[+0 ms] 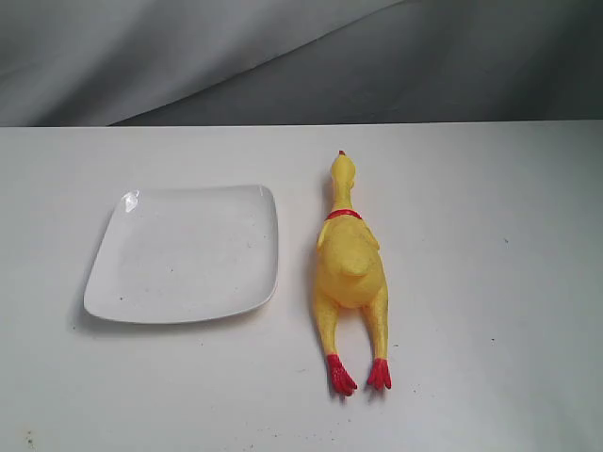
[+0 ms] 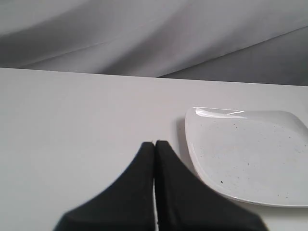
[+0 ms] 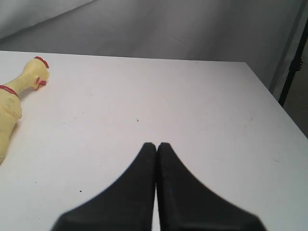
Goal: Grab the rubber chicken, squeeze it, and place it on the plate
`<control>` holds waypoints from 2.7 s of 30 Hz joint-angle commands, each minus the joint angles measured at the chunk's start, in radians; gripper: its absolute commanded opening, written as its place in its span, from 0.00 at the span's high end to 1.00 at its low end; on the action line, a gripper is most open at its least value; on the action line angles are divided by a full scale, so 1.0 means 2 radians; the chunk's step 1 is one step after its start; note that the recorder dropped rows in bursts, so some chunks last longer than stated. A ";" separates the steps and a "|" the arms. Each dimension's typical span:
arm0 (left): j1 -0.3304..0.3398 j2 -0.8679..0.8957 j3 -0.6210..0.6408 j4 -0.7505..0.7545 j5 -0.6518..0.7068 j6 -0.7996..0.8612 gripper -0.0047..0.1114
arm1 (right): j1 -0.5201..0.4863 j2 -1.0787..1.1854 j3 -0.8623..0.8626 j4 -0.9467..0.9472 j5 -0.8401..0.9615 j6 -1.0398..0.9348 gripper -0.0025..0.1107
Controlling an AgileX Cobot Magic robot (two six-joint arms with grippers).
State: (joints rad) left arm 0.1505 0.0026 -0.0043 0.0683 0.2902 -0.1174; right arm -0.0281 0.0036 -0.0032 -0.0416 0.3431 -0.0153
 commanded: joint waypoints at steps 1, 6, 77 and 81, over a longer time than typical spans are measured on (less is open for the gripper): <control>0.001 -0.001 0.002 -0.004 -0.002 -0.003 0.96 | -0.003 -0.002 0.002 0.003 -0.001 0.000 0.98; 0.001 -0.001 0.002 -0.004 -0.002 -0.002 0.96 | -0.003 -0.002 0.002 0.003 -0.001 0.000 0.98; 0.001 -0.001 0.002 -0.004 -0.002 -0.002 0.96 | 0.145 0.742 -0.570 -0.062 0.175 0.081 0.98; 0.001 -0.001 0.002 -0.004 -0.002 -0.002 0.96 | 0.159 0.821 -0.582 0.089 0.212 -0.068 0.98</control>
State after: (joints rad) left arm 0.1505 0.0026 -0.0043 0.0683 0.2902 -0.1174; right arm 0.2755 1.5894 -1.1566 0.0365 0.7310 -0.0367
